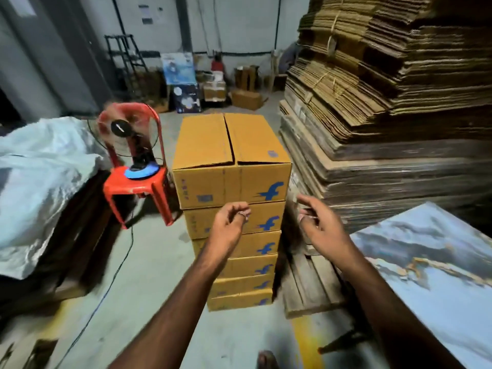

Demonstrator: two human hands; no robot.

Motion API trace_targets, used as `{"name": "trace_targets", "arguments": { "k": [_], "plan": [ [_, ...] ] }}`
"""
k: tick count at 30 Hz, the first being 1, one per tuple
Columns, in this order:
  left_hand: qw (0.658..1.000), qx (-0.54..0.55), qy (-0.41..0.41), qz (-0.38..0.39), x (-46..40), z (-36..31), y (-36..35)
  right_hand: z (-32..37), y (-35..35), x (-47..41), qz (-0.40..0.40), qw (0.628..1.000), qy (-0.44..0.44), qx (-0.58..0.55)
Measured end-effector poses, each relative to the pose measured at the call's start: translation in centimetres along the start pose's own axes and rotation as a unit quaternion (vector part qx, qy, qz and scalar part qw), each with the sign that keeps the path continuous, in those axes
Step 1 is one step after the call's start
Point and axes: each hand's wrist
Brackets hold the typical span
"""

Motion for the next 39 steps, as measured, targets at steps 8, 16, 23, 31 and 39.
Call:
{"name": "trace_targets", "arguments": {
  "k": [8,16,23,31,39],
  "plan": [
    [0.983,-0.1,-0.051,-0.142,-12.2,-0.1,4.0,-4.5,-5.5,-13.3,0.023,0.999,-0.008,0.025],
    [0.897,-0.168,-0.05,-0.405,-22.3,-0.3,6.8,-6.8,-7.5,-22.9,-0.081,0.988,-0.108,0.069],
    [0.892,-0.121,-0.02,-0.435,-24.2,2.0,8.3,-7.3,-11.2,-24.1,-0.094,0.979,-0.159,0.088],
    [0.921,-0.021,0.081,-0.381,-25.7,2.7,11.5,-7.4,-11.8,-24.7,-0.123,0.925,-0.317,-0.169],
    [0.928,0.174,-0.033,-0.327,-24.9,1.1,10.4,-6.5,-11.5,-25.8,-0.153,0.886,-0.371,-0.232]
  ]
}}
Point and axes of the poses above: each hand's wrist, its own x-axis away from the middle knuckle, its own y-axis out of the back of the hand, z = x × y, and after that the axes turned 13 degrees about x, right-handed
